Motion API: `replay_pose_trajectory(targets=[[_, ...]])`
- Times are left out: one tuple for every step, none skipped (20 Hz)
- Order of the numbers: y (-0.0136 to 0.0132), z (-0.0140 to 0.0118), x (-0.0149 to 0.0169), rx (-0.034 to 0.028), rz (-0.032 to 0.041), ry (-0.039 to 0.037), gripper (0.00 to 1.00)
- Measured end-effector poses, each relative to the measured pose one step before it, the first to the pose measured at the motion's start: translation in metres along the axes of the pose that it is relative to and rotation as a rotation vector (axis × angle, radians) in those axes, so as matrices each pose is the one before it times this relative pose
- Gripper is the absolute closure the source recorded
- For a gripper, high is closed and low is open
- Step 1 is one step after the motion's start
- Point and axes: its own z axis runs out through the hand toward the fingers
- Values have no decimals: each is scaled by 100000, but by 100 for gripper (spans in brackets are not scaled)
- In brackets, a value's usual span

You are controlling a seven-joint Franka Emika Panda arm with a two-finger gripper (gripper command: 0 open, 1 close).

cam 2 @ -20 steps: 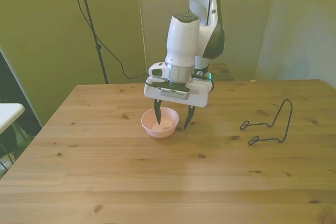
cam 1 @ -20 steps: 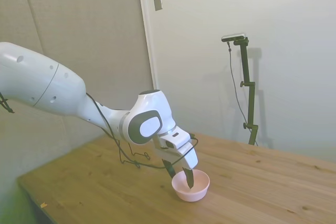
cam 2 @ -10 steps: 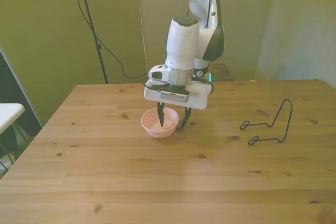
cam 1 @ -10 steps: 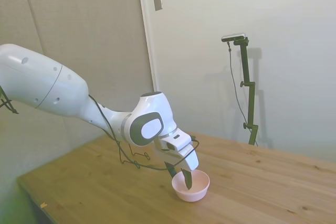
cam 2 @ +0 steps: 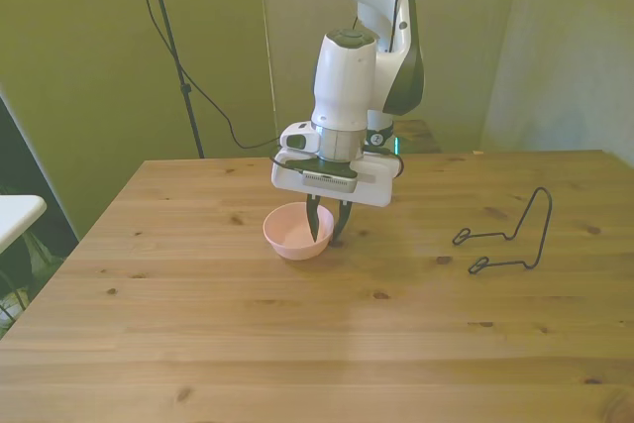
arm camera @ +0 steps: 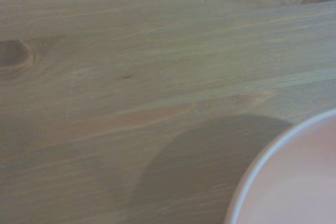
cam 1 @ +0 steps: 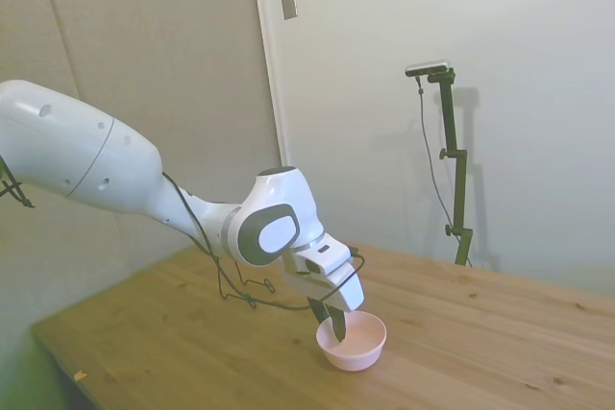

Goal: Load the bowl

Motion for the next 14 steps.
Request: replay_pose_trajectory(targets=[[-55, -36, -14, 102, -27, 16, 100], [-75, -50, -16, 169, 15, -4, 100], [-113, -68, -16, 350, 245, -144, 100], [-127, -72, -17, 507, 464, -291, 100], [-169, -122, -6, 581, 348, -200, 100], [-206, -190, 18, 795, 313, -213, 100], [-271, -235, -15, 950, 43, -222, 100], [-410, -343, -98, 1586, -257, -670, 100], [-441, -408, -182, 1840, -524, -857, 100], [-563, -600, -226, 2287, -1021, -996, 100], [-634, -798, -331, 2385, -1003, -975, 100], [-727, -975, -464, 2195, -1364, -1048, 100], [-775, -1209, -564, 2318, -1545, -990, 100], [-947, -1437, -732, 2559, -1722, -1448, 100]])
